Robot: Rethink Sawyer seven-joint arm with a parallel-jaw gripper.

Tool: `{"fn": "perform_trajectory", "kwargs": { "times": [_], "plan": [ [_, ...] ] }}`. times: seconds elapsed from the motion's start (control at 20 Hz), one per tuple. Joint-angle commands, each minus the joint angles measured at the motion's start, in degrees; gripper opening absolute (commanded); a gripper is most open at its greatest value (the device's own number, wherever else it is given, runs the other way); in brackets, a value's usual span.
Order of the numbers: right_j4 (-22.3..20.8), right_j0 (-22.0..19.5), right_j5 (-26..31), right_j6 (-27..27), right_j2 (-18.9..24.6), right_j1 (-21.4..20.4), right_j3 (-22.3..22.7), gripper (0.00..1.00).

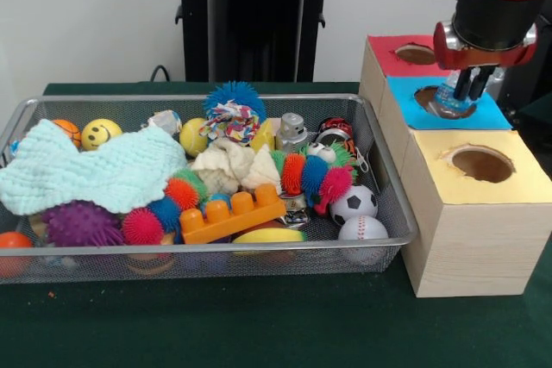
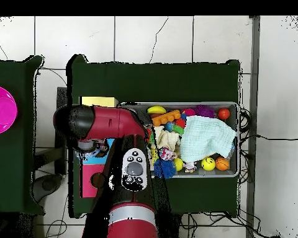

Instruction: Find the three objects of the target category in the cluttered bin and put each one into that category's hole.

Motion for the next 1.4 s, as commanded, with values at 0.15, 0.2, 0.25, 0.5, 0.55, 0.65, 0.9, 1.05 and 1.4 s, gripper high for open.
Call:
{"fn": "perform_trajectory", "kwargs": {
  "times": [0.15,0.2,0.25,0.5,0.55,0.65,0.9,1.05,1.4],
  "plan": [
    [-1.98,-0.19,-0.68,10.74,-0.2,3.53,3.22,0.0],
    [-2.09,-0.24,-0.18,10.47,-0.17,3.62,3.0,0.0],
    [-2.28,-0.28,0.19,10.24,-0.22,3.73,2.61,0.0],
    [-2.42,-0.11,1.02,10.4,-0.71,4.02,1.99,1.0],
    [-2.55,-0.14,0.34,10.13,-0.84,3.93,2.05,1.0],
    [-2.68,-0.45,-0.71,9.57,-1.04,3.77,1.88,1.0],
    [-3.49,-0.81,3.51,9.07,-2.39,2.86,0.42,1.0],
    [-4.09,-1.5,8.25,7.61,-2.93,1.07,-0.29,1.0],
    [-8.71,-4.69,12.64,0.05,-3.8,-1.7,-2.75,1.0]
  ]
}}
